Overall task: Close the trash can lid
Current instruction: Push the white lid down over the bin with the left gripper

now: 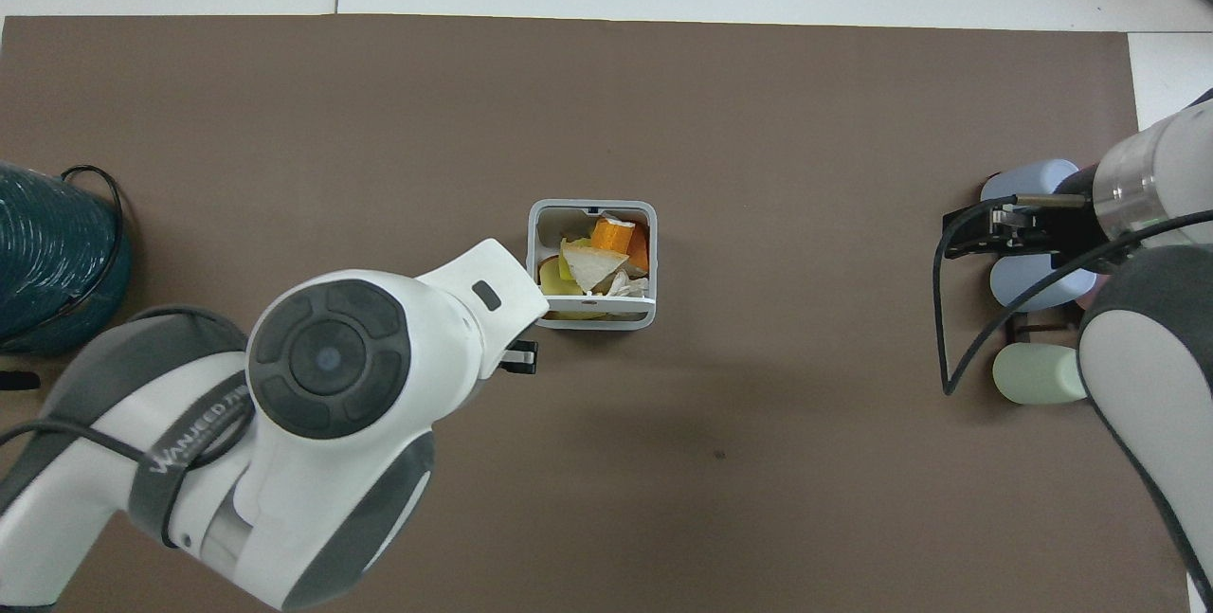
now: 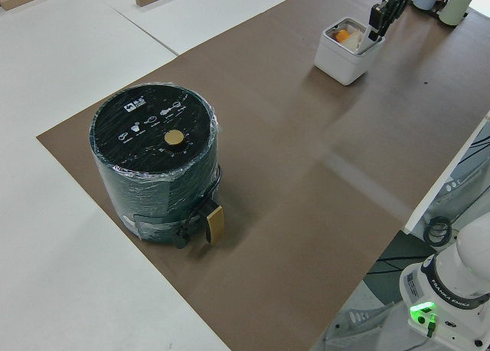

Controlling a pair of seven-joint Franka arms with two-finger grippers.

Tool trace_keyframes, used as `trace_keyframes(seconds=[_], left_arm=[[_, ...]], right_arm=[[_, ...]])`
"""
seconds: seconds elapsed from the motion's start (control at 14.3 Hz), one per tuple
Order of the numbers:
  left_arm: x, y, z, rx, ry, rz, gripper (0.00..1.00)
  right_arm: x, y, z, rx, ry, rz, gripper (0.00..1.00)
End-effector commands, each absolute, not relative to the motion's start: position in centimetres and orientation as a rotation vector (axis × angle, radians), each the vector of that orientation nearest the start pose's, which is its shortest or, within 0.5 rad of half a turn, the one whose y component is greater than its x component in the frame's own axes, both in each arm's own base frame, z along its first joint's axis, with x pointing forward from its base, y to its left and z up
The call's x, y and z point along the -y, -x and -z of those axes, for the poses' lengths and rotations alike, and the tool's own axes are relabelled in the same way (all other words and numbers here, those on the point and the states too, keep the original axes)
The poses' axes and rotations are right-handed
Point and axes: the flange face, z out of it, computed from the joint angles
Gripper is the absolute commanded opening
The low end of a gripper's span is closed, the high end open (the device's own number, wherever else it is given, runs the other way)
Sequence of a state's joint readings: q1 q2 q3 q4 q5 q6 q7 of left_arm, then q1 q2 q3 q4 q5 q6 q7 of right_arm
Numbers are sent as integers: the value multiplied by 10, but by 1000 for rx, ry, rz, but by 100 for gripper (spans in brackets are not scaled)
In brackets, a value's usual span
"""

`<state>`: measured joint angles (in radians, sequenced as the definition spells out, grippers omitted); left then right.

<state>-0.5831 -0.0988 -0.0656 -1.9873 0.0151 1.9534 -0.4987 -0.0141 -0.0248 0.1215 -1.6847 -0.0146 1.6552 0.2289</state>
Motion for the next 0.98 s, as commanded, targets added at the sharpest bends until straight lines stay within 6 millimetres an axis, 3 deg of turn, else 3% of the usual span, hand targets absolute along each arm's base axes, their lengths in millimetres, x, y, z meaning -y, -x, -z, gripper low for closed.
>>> trace_keyframes(seconds=[0.0, 0.14, 0.35, 0.63, 0.91], left_arm=[[349, -403, -497, -156, 3211, 168, 35], [370, -407, -484, -69, 3277, 284, 35], [380, -432, -473, -6, 3351, 462, 35], [367, -473, -455, 90, 3394, 657, 31], [370, -498, -445, 119, 3404, 724, 21]], right_arm=[[-55, -542, -592, -172, 3138, 5, 100], [-55, -542, -593, -170, 3138, 7, 100], [-55, -542, -592, -170, 3138, 5, 100], [-55, -542, -593, -170, 3138, 7, 100], [-55, -542, -593, -170, 3138, 7, 100]])
